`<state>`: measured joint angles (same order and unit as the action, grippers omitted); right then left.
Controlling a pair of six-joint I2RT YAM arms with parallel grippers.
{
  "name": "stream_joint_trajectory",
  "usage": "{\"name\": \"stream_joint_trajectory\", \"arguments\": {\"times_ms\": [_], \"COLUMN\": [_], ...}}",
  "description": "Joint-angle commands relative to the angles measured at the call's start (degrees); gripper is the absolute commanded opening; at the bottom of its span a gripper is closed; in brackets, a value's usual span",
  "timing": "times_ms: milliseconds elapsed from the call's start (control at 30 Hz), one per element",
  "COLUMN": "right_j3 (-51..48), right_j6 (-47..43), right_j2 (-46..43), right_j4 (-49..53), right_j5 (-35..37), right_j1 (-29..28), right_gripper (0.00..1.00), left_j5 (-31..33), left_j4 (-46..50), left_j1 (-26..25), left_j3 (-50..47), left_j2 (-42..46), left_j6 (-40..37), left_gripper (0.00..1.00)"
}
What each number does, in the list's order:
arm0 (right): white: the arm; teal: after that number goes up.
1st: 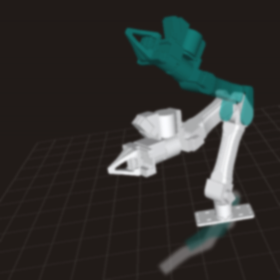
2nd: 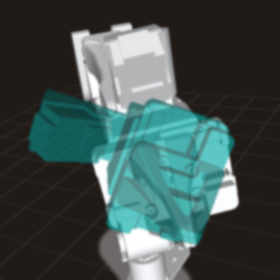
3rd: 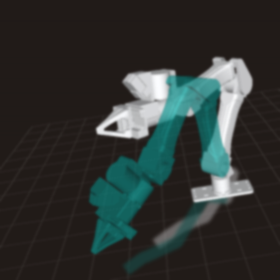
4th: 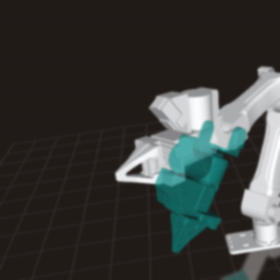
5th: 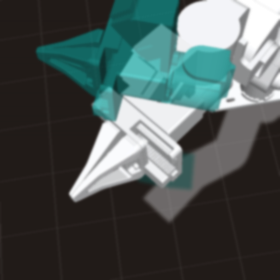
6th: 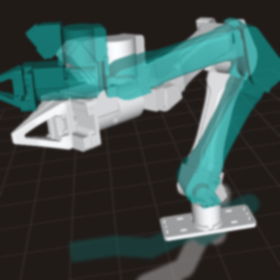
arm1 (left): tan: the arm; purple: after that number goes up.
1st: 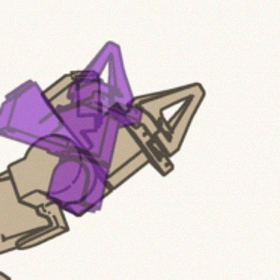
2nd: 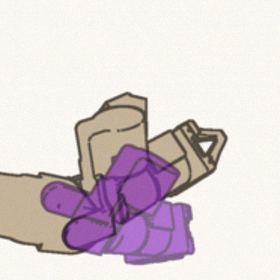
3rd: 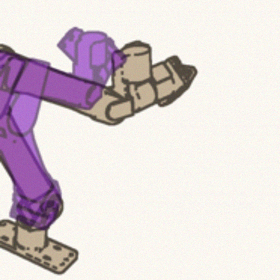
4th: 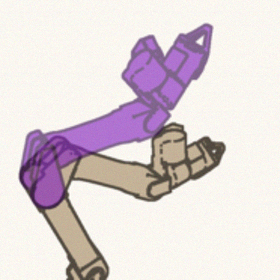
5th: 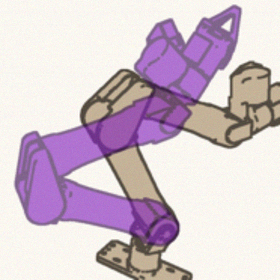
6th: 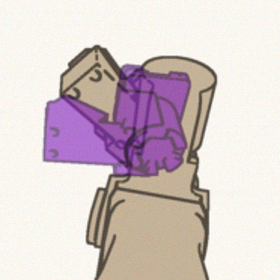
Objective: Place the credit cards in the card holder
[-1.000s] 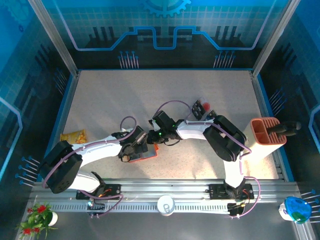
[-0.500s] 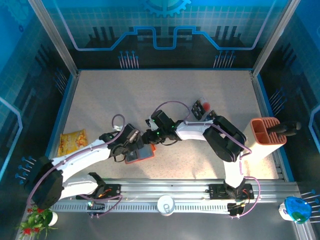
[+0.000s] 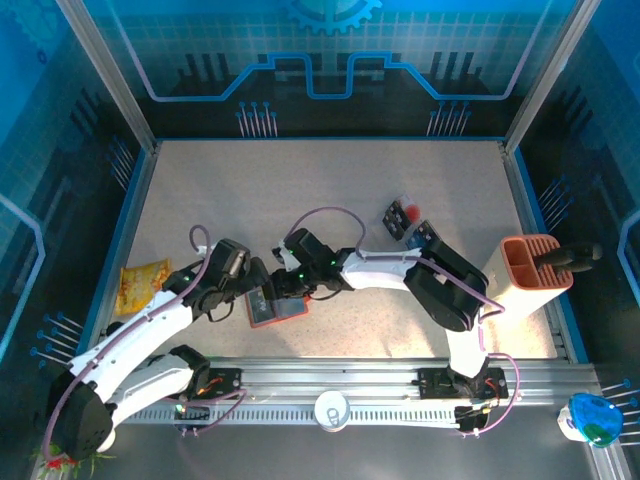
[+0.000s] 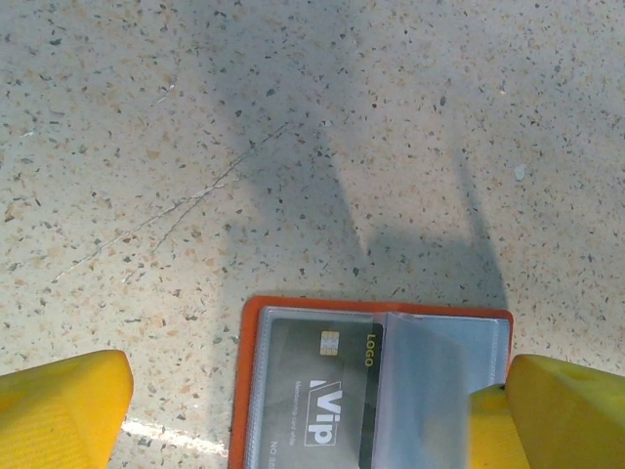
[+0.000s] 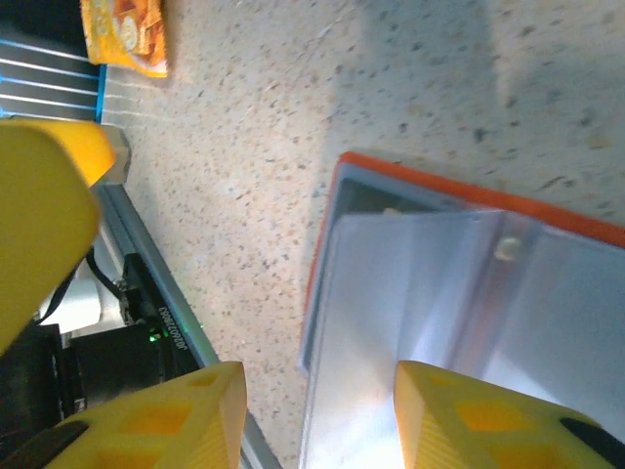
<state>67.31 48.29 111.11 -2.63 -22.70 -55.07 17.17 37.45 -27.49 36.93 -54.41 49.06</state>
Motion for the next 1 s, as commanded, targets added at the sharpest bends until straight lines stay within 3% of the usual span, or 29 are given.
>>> {"name": "stream_joint_trajectory", "arguments": {"times_ms": [0, 533, 833, 967], "right_j3": [2.33, 5.47, -0.31, -3.70], "right_j6": [1.05, 2.59, 1.54, -1.60], "right_j2": [-0.44, 7.73, -0.81, -6.42], "right_j4": [-0.72, -2.22, -3.80, 0.03], "right_j5": [0.81, 0.47, 0.36, 3.57], "right_j1": [-1.59, -2.72, 0.19, 2.26], "right_gripper": [0.46, 0.46, 0.45, 0.44], "left_j5": [-1.24, -1.07, -1.71, -2.35], "left_j4": [2.42, 4.52, 3.94, 3.37], "left_j1": [0.67, 2.17, 2.33, 2.26], "left_j3": [2.23, 3.02, 2.78, 2.47], "left_j2": [0.93, 4.59, 4.60, 4.17], "left_j6": [-1.79, -1.31, -0.98, -0.88], "left_gripper": [0.99, 0.99, 0.99, 0.99]}}
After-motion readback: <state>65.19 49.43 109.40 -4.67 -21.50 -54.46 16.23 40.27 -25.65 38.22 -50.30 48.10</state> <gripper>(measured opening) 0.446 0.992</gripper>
